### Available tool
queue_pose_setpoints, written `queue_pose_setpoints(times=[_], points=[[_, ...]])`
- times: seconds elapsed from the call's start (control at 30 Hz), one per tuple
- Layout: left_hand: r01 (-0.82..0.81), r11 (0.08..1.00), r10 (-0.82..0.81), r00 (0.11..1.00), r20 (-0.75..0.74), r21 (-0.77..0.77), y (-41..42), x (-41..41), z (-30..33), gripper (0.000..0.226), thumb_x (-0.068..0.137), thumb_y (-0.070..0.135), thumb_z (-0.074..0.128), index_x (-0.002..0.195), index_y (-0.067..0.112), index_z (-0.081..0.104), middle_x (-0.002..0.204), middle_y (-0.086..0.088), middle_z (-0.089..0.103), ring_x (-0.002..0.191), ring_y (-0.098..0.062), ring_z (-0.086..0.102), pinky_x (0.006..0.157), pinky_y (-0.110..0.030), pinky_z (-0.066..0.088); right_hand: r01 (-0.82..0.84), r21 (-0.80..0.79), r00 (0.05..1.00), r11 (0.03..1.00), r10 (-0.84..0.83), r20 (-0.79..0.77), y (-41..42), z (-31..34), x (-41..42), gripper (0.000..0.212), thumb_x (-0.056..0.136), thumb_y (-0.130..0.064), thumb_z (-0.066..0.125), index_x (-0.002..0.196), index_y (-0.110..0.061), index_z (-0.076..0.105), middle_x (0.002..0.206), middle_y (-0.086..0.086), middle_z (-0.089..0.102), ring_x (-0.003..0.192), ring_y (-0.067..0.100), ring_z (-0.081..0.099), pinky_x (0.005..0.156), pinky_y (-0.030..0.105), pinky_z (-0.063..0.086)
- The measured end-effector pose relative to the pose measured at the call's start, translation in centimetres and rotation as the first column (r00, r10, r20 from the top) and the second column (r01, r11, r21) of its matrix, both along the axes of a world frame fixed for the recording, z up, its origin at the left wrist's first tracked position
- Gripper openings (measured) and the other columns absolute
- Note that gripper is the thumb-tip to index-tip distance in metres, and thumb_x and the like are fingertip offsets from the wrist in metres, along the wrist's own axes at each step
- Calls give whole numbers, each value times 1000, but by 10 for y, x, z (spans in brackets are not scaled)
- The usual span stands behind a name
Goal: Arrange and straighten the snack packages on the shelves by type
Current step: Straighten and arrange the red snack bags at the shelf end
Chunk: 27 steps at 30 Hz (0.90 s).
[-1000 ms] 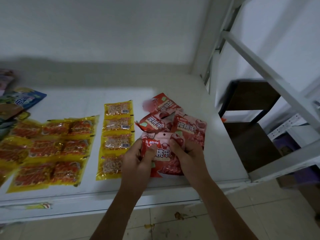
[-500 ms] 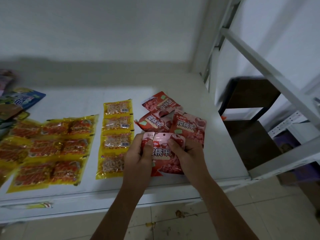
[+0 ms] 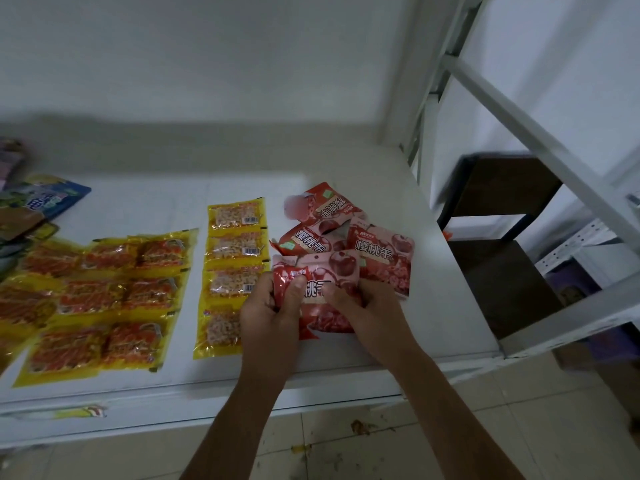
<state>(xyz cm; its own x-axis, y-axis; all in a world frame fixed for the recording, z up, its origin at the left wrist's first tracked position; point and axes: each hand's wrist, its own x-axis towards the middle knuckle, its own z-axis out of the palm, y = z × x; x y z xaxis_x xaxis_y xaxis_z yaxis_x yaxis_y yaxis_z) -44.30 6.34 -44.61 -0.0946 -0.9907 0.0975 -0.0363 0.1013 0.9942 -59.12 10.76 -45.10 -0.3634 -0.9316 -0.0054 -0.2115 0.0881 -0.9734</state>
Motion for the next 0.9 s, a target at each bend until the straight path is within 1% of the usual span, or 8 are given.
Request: queue_pose_setpoints(times=[0.07,0.1,0.2,0.4,0.53,0.67,0.8,0.9], points=[[29,999,-27,998,-60,19,2,0,4,14,97,18,69,85,15,64,70,12,70,65,1,66,59,-15,52,27,-2,998,1000,-27,-59,-2,-2,0,24,94,-44,74,101,-21,81,96,-10,80,95,6,75,93,46,60],[68,996,-61,992,-107,54,3,-1,8,9,92,23,72,89,17,67,73,14,73,69,0,70,60,-14,53,46,-11,997,999,-47,-61,-2,-3,0,27,94,-47,73,103,-23,81,98,-11,80,97,6,75,93,45,60],[143,983,-136,989,-63,115,1,-1,5,26,81,35,79,106,29,72,93,12,79,87,-6,76,70,-20,60,89,-58,994,994,-92,-51,0,-5,3,41,87,-62,66,106,-28,79,103,-13,79,101,6,74,91,46,62],[102,992,-100,994,-31,69,-2,3,0,24,93,14,75,106,33,69,95,19,78,88,-2,74,71,-16,56,19,-57,1000,998,-18,21,0,-5,2,45,82,-57,73,111,-23,80,107,-7,80,104,14,75,92,48,61],[43,995,-36,996,-80,87,-1,1,1,17,92,14,76,106,23,73,94,11,79,87,-6,75,73,-18,58,-60,-15,996,998,60,59,-2,-4,-1,23,83,-38,78,105,-31,78,105,-4,81,95,18,77,76,41,63],[69,990,-56,993,-107,119,1,0,2,22,85,17,83,104,23,75,91,8,80,85,-10,77,71,-21,60,-70,-43,997,997,72,37,-1,-6,-5,37,86,-44,71,116,-23,76,115,-3,79,112,19,73,99,51,58],[101,987,-90,992,-86,122,2,0,1,23,82,20,84,104,23,77,91,7,81,87,-10,78,73,-24,61,-73,-34,997,997,74,5,1,-8,-8,23,88,-28,74,111,-31,73,114,-5,79,111,12,73,100,45,59],[81,993,-74,994,-77,91,2,0,0,20,84,13,84,100,25,79,90,8,81,87,-10,78,74,-24,62,-50,-66,998,997,51,22,4,-7,-7,23,94,-15,76,115,-23,74,115,-5,78,110,9,73,99,41,59]])
